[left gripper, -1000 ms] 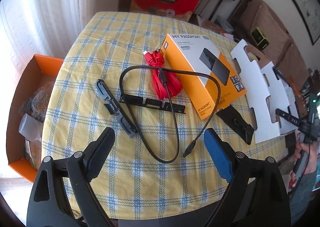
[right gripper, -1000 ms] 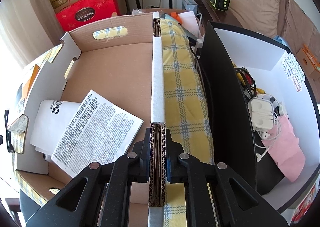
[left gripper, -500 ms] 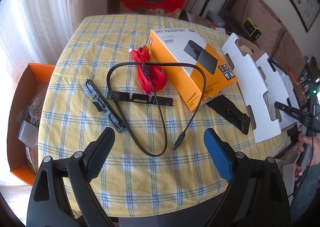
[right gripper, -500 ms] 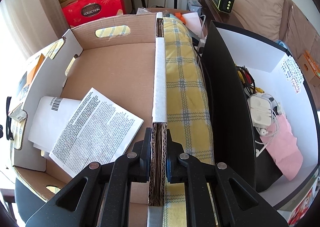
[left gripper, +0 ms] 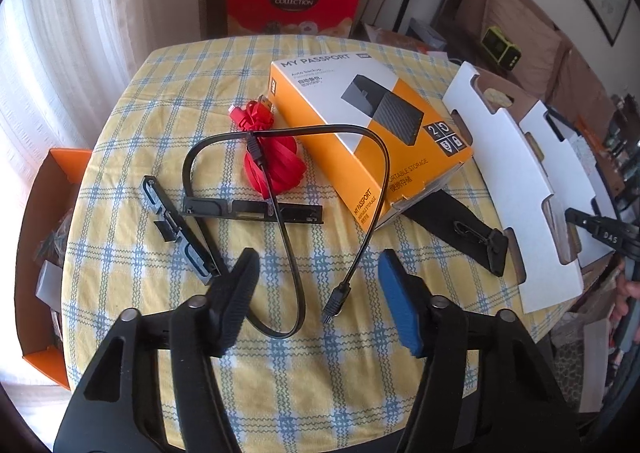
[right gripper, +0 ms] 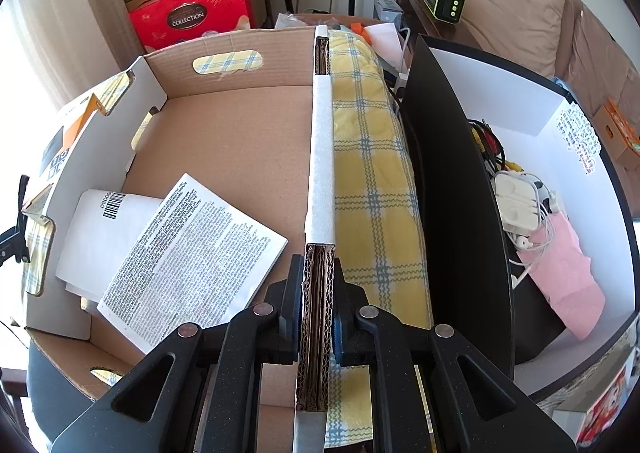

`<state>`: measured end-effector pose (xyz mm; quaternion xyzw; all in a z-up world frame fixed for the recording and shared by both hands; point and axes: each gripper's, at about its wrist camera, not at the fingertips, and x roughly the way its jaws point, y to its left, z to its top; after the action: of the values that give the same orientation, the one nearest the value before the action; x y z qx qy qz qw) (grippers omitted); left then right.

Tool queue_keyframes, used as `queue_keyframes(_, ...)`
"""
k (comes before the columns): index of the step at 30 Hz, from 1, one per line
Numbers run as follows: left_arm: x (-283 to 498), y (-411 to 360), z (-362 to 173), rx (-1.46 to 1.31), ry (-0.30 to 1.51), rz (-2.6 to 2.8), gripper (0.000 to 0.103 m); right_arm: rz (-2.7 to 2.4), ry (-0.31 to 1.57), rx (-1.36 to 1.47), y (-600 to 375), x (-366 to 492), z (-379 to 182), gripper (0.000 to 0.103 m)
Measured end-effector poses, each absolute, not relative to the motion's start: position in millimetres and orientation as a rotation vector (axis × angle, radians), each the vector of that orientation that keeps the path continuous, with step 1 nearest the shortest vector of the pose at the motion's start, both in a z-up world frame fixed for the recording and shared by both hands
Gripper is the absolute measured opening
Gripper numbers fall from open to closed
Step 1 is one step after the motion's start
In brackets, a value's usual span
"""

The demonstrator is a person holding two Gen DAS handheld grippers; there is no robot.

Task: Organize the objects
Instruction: 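Reach the left tool to the black cable and grasp it, then carry the black cable into the box and open the left tool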

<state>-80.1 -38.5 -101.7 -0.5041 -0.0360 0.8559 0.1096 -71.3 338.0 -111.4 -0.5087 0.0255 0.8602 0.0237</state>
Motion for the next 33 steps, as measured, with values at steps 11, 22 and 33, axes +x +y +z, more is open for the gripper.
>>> queue_keyframes(11, -81, -51, -95, -1.443, -0.269, 2.483, 0.008, 2.664, 0.091, -1.573, 340, -72, -111, 0.01)
queue_keyframes(22, -69, -44, -31, -1.24, -0.297, 2.504, 0.008, 2.673, 0.111, -1.57, 341, -70, -111, 0.01)
queue_keyframes(33, -63, 29, 8, -1.141, -0.203, 2.36, 0.008, 2.678, 0.138, -1.57, 343, -70, -111, 0.011)
